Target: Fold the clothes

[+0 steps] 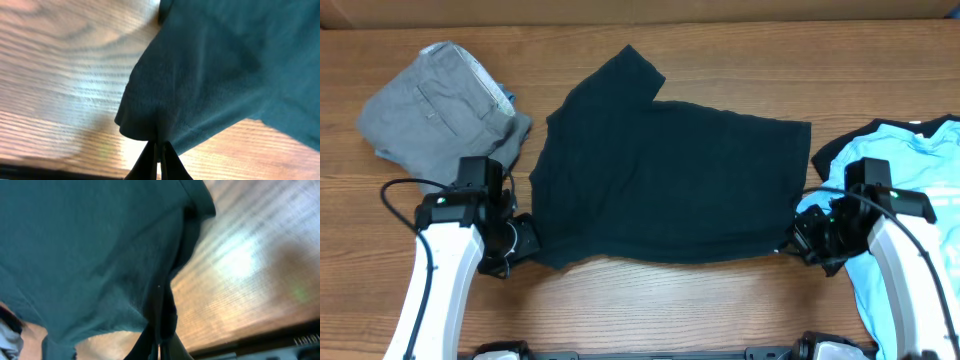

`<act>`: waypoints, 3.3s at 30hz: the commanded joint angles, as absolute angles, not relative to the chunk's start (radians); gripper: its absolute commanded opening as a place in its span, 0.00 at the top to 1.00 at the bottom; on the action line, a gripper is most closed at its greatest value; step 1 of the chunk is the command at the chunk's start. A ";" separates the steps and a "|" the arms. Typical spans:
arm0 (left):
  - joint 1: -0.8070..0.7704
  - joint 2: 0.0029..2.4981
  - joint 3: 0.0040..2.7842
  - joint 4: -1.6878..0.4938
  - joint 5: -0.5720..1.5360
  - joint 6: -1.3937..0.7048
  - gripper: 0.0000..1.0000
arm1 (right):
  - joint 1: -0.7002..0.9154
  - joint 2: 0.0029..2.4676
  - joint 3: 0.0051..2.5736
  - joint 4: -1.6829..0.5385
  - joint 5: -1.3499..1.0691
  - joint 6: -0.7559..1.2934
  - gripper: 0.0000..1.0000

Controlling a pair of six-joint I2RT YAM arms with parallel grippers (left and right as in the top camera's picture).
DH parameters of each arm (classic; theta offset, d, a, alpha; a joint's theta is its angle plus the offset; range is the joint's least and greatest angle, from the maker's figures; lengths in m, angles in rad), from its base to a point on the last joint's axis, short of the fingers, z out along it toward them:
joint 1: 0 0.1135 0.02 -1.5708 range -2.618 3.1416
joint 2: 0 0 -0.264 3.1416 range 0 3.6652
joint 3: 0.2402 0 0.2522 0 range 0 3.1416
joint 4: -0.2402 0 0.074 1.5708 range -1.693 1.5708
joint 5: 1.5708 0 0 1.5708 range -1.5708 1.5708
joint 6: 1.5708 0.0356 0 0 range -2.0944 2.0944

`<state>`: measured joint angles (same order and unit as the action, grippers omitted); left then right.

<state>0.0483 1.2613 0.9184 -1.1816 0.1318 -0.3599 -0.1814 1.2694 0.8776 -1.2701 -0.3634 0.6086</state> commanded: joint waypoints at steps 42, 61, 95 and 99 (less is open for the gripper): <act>0.010 1.558 0.951 -0.281 0.466 -0.393 0.85 | -0.179 1.482 0.898 -0.660 -0.305 0.892 0.96; 0.010 1.671 0.951 -0.461 0.396 -0.335 0.35 | -0.179 1.495 0.898 -0.664 -0.304 0.891 0.96; -0.014 1.812 1.027 -0.524 0.438 -0.339 0.81 | -0.179 1.495 0.898 -0.690 -0.304 0.886 0.96; 0.002 1.798 1.072 -0.579 0.438 -0.319 0.96 | -0.179 1.495 0.898 -0.690 -0.304 0.886 0.96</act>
